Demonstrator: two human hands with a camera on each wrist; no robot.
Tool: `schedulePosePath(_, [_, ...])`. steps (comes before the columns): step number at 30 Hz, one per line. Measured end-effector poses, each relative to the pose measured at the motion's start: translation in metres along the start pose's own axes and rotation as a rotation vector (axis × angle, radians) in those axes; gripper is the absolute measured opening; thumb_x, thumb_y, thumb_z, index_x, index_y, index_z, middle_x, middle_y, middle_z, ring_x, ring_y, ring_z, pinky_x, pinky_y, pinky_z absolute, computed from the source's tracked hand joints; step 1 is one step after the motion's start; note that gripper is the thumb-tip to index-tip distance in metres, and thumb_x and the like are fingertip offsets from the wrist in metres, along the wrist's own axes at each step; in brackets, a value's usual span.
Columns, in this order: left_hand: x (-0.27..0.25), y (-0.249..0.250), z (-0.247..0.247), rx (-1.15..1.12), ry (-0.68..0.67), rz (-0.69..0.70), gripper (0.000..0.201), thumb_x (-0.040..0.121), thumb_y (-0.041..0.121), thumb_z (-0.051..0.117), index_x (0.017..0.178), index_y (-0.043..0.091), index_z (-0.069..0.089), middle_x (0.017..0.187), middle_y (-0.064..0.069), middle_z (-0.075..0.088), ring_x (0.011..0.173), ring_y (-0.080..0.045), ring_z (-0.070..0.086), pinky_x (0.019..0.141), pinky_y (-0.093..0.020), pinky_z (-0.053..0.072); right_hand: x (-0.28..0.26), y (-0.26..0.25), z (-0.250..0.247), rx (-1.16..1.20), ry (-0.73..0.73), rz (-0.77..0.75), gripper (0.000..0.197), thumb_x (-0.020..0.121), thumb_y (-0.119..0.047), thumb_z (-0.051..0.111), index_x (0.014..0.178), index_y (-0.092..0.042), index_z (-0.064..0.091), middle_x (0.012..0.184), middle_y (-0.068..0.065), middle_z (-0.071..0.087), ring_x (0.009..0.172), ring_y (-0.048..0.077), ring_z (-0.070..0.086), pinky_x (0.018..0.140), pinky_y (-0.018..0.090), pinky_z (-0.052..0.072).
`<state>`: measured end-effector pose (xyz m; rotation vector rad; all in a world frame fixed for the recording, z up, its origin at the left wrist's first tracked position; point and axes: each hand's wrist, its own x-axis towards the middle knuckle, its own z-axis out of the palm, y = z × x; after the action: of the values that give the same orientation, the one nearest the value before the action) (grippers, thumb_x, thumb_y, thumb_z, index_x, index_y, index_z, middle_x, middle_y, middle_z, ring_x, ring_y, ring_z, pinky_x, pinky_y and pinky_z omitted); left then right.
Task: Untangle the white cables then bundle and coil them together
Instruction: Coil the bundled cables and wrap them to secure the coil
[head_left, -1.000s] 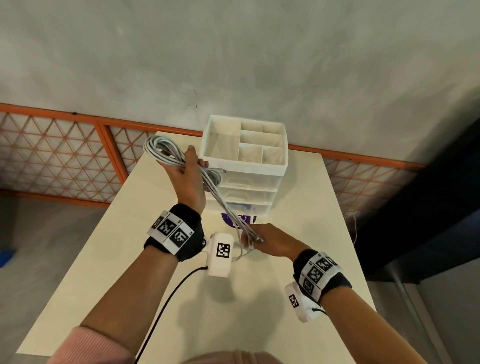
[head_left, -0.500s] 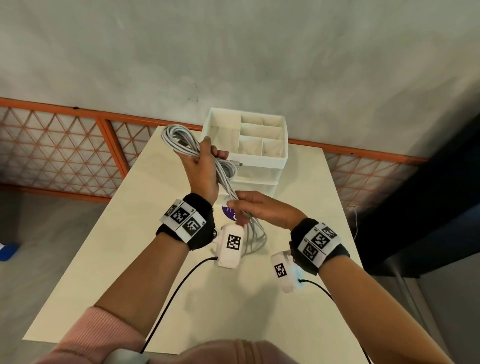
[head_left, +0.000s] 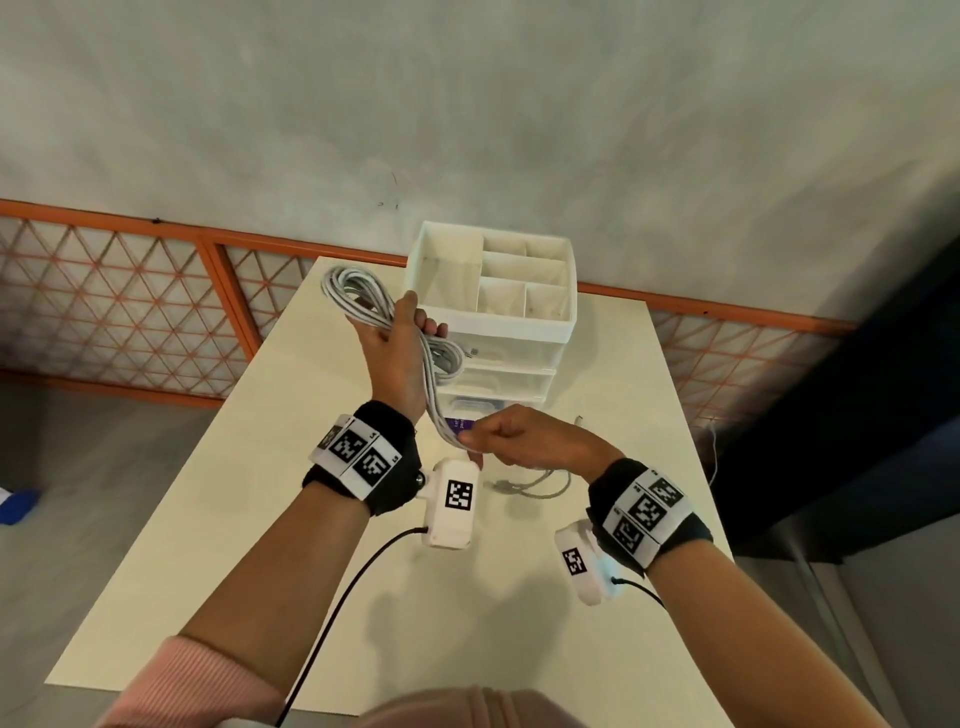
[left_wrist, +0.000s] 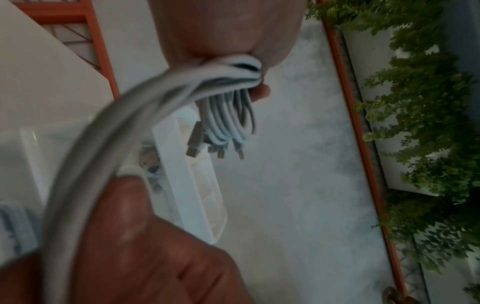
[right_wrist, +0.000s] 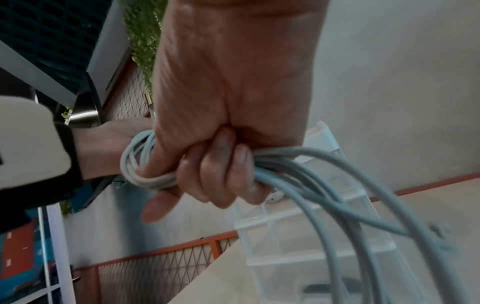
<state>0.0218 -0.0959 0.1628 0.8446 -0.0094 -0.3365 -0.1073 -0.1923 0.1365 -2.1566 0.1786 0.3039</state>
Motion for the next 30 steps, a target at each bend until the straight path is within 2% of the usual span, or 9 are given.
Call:
schedulePosePath(5, [-0.008,-0.004,-0.006,0.109,-0.164,-0.148,0.032,0.093,0.007,0.049,0.065,0.015,0.038,0.040,0.006,0.037,0.036,-0.008,0.036,0.049,-0.025,0.046,-0.006,0.005,-0.014,-0.058,0.136,0.066,0.040,0.091,-0.041,0.057,0.069,-0.009,0.065,0.045,-0.014,0.047,0.046,0.000,0.040,0.055,0.013,0.032])
schedulePosePath(8, [-0.010,-0.005,-0.011,0.261,-0.272,-0.095,0.035,0.092,0.002,0.048,0.062,0.014,0.034,0.040,0.006,0.033,0.034,-0.009,0.029,0.045,-0.024,0.040,-0.011,-0.003,-0.030,-0.119,0.148,0.062,0.032,0.088,-0.041,0.061,0.069,-0.017,0.069,0.060,-0.010,0.060,0.056,0.001,0.049,0.064,0.018,0.037])
schedulePosePath(11, [-0.011,-0.005,-0.009,0.378,-0.340,0.005,0.031,0.092,-0.001,0.048,0.068,0.012,0.035,0.041,0.007,0.034,0.036,-0.010,0.029,0.045,-0.025,0.037,-0.018,-0.013,-0.042,-0.233,0.035,0.095,0.030,0.085,-0.048,0.062,0.083,-0.020,0.071,0.080,0.012,0.064,0.070,0.020,0.051,0.071,0.032,0.039])
schedulePosePath(13, [-0.010,-0.003,-0.007,0.419,-0.342,0.071,0.025,0.092,-0.001,0.050,0.073,0.010,0.037,0.041,0.008,0.035,0.036,-0.010,0.029,0.045,-0.025,0.036,-0.025,-0.023,-0.048,-0.277,-0.046,0.094,0.030,0.085,-0.046,0.062,0.087,-0.019,0.072,0.075,0.010,0.055,0.069,0.021,0.045,0.068,0.035,0.034])
schedulePosePath(15, [-0.008,0.000,-0.007,0.431,-0.332,0.090,0.024,0.091,-0.001,0.050,0.073,0.008,0.038,0.041,0.008,0.035,0.036,-0.010,0.029,0.045,-0.025,0.037,-0.032,-0.037,-0.052,-0.315,-0.067,0.092,0.031,0.090,-0.043,0.058,0.090,-0.016,0.072,0.074,0.004,0.053,0.069,0.016,0.044,0.068,0.030,0.033])
schedulePosePath(21, [-0.014,0.001,-0.007,0.591,-0.506,0.053,0.036,0.090,-0.002,0.050,0.059,0.011,0.037,0.040,0.007,0.034,0.035,-0.011,0.031,0.044,-0.026,0.037,-0.029,-0.054,-0.054,-0.370,0.116,0.040,0.032,0.090,-0.043,0.056,0.087,-0.015,0.071,0.089,0.007,0.071,0.082,0.022,0.061,0.077,0.036,0.045])
schedulePosePath(26, [-0.021,0.001,-0.003,0.681,-0.608,0.026,0.019,0.091,0.002,0.051,0.072,0.006,0.049,0.052,-0.001,0.051,0.047,-0.014,0.051,0.049,-0.025,0.044,-0.027,-0.063,-0.053,-0.395,0.178,-0.007,0.018,0.087,-0.037,0.064,0.072,-0.028,0.060,0.063,-0.011,0.057,0.058,-0.006,0.054,0.058,0.013,0.037])
schedulePosePath(28, [-0.023,0.002,-0.001,0.686,-0.656,0.004,0.013,0.091,0.003,0.050,0.079,0.000,0.053,0.062,-0.007,0.058,0.057,-0.014,0.059,0.056,-0.025,0.049,-0.027,-0.068,-0.053,-0.408,0.210,-0.037,0.017,0.084,-0.034,0.068,0.070,-0.033,0.058,0.060,-0.012,0.057,0.056,-0.006,0.054,0.059,0.015,0.038])
schedulePosePath(30, [-0.028,0.003,0.000,0.665,-0.703,-0.053,0.014,0.092,0.002,0.048,0.082,-0.003,0.056,0.065,-0.009,0.062,0.060,-0.016,0.063,0.058,-0.025,0.053,-0.027,-0.073,-0.054,-0.430,0.258,-0.066,0.016,0.077,-0.034,0.074,0.072,-0.023,0.064,0.060,-0.008,0.062,0.061,0.003,0.059,0.064,0.028,0.047])
